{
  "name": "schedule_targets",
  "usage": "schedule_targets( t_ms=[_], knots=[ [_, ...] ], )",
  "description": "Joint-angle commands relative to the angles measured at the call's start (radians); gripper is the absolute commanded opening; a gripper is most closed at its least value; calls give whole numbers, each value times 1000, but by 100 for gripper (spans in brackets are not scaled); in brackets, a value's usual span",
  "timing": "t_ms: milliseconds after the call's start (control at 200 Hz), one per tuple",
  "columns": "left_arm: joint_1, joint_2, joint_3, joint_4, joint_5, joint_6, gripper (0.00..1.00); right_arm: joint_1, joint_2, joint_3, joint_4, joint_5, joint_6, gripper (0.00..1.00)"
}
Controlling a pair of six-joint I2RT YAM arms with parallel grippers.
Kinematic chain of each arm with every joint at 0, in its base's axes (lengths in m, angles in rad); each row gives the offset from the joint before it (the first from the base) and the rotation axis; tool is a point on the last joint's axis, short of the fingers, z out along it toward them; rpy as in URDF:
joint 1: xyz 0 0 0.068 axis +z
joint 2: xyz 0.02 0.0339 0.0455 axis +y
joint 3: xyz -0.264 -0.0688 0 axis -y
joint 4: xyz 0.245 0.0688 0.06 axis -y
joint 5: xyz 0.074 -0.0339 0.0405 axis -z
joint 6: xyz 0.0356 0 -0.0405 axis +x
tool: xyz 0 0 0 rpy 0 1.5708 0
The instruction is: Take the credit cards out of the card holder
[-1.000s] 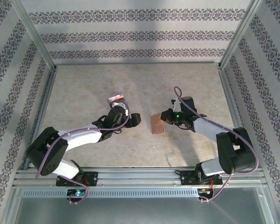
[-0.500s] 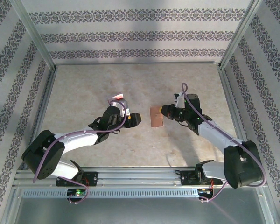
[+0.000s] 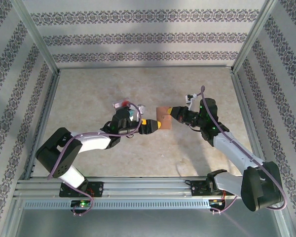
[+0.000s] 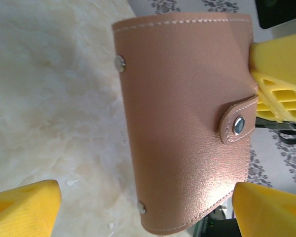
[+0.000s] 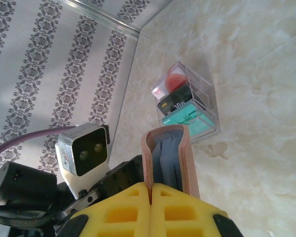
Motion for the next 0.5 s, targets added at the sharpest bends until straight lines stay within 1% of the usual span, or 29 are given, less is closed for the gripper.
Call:
schedule_targets(
  t_ms=[0, 205, 300, 400, 495],
  knots=[
    [9, 17, 29, 143, 86, -36, 91, 11, -29, 18, 68, -35, 32, 0],
    [9, 47, 25, 256, 112, -82, 91, 22, -30, 15, 121, -45, 64, 0],
    [9, 61, 27, 315, 124, -109, 89, 29, -24, 15, 147, -50, 78, 0],
    [9, 69, 26, 359, 132, -130, 82, 34, -13, 13, 179, -54, 92, 0],
    [9, 61, 20, 386, 141, -133, 71, 35, -1, 10, 202, -51, 102, 0]
  ],
)
